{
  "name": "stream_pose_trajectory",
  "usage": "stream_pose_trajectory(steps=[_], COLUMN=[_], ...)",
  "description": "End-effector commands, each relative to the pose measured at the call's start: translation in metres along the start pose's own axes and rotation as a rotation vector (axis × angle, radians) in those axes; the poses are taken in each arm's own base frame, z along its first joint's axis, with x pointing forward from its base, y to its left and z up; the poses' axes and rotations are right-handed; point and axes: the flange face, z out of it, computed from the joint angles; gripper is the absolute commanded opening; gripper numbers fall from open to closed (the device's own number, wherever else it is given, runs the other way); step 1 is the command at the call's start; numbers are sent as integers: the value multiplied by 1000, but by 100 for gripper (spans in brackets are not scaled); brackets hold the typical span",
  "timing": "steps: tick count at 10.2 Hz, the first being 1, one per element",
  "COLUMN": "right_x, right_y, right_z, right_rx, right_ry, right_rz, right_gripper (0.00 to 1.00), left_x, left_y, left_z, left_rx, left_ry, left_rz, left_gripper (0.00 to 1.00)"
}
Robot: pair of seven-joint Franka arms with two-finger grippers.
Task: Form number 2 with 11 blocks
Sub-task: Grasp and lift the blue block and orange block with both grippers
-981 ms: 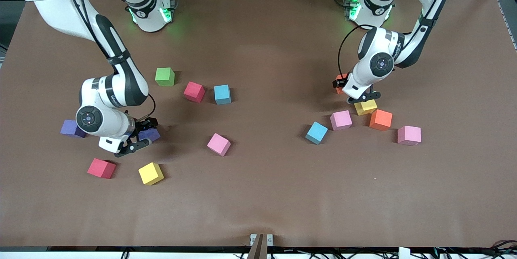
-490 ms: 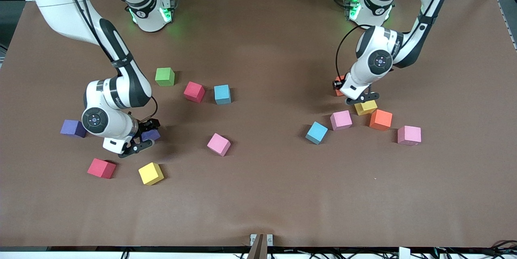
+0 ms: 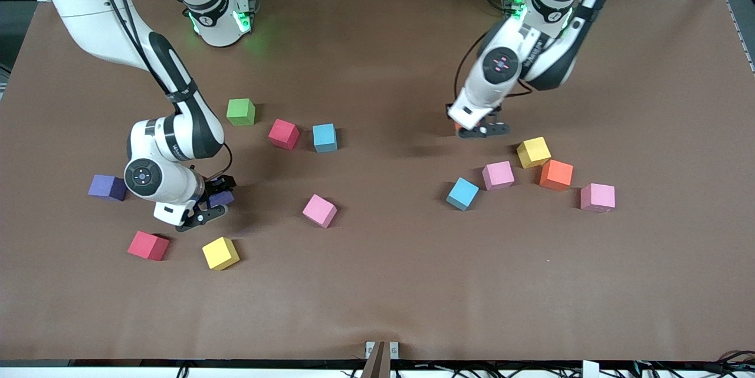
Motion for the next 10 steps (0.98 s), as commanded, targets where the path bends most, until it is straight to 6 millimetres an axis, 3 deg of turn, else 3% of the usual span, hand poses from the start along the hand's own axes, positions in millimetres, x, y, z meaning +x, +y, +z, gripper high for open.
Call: stream_pose_trajectory(steps=[1, 3, 4, 7, 10], right_x=[-1, -1, -1, -1, -6], right_y=[0, 1, 2, 1, 2], right_z=[2, 1, 0, -11, -28], right_rx=[-16, -18, -20, -25, -27], right_ry=[0, -1, 0, 13, 36], right_rz=[-10, -8, -7, -2, 17], right_gripper=[69, 45, 41, 43, 43], left_x=[-23, -50, -63, -95, -137], left_y=[44, 88, 113, 168, 192], left_z=[9, 21, 25, 47, 79], left_rx=[26, 27, 10, 4, 9], left_ry=[-7, -19, -36, -66, -123], left_rz=[-27, -16, -40, 28, 63], left_gripper=[0, 0, 0, 0, 0])
